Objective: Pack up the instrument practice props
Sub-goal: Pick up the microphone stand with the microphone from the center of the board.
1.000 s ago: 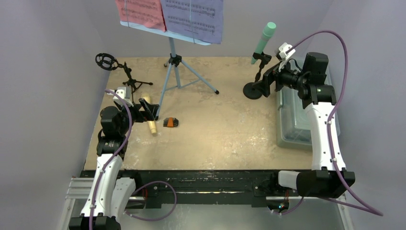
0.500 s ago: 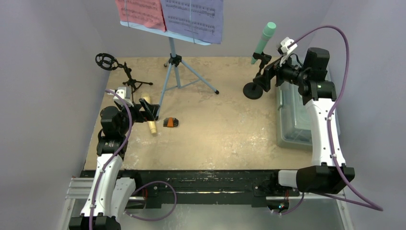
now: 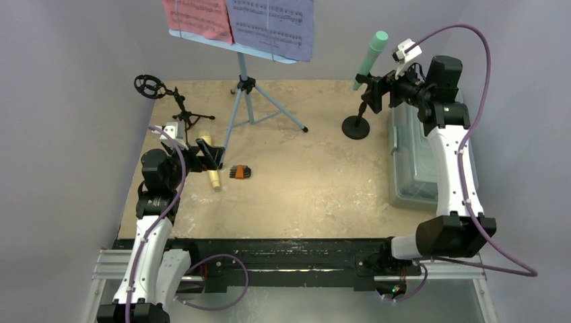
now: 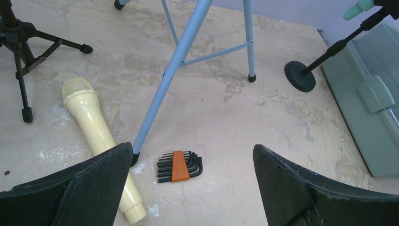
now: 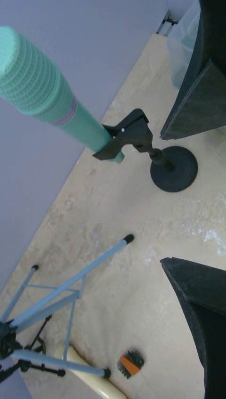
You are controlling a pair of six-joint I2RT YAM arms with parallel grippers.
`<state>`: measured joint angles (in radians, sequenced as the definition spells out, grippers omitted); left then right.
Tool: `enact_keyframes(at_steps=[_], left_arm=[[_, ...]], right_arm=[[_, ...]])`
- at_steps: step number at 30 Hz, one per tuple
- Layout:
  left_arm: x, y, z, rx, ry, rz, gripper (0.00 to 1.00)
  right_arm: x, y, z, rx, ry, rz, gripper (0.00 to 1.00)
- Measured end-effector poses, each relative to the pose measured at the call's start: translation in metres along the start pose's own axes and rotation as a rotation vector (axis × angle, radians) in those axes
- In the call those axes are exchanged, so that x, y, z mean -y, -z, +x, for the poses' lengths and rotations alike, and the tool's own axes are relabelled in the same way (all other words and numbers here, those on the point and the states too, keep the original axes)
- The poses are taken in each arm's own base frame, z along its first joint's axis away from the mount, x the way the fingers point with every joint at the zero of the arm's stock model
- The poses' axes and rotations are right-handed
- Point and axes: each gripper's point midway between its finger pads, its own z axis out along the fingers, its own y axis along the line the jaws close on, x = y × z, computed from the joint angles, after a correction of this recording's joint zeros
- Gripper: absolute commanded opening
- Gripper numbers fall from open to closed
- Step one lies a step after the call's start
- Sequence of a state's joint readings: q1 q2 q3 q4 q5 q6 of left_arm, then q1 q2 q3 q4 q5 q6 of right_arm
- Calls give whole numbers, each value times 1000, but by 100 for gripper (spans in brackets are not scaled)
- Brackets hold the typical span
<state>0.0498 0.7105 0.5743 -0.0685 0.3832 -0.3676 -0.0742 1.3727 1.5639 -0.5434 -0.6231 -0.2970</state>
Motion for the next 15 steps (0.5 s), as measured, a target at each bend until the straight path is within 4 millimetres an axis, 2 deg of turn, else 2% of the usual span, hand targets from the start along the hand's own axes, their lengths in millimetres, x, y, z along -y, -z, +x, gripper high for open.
enact_keyframes(at_steps=[4,7,10,12,15], left_arm=[[0,0,0,0,0,0,100],[0,0,0,0,0,0,100],[0,0,0,0,0,0,100],[0,0,0,-1,0,2,100],[1,-1,1,-5,1,5,100]], right_arm=[[23,-16,6,-34,19,50,99],[37,-27,21,-68,9,58,99],[50,-29,37,-73,-22,65,99],[54,-30,56,-51,-34,68,99],[48,-36,95,-34,-73,56,99]])
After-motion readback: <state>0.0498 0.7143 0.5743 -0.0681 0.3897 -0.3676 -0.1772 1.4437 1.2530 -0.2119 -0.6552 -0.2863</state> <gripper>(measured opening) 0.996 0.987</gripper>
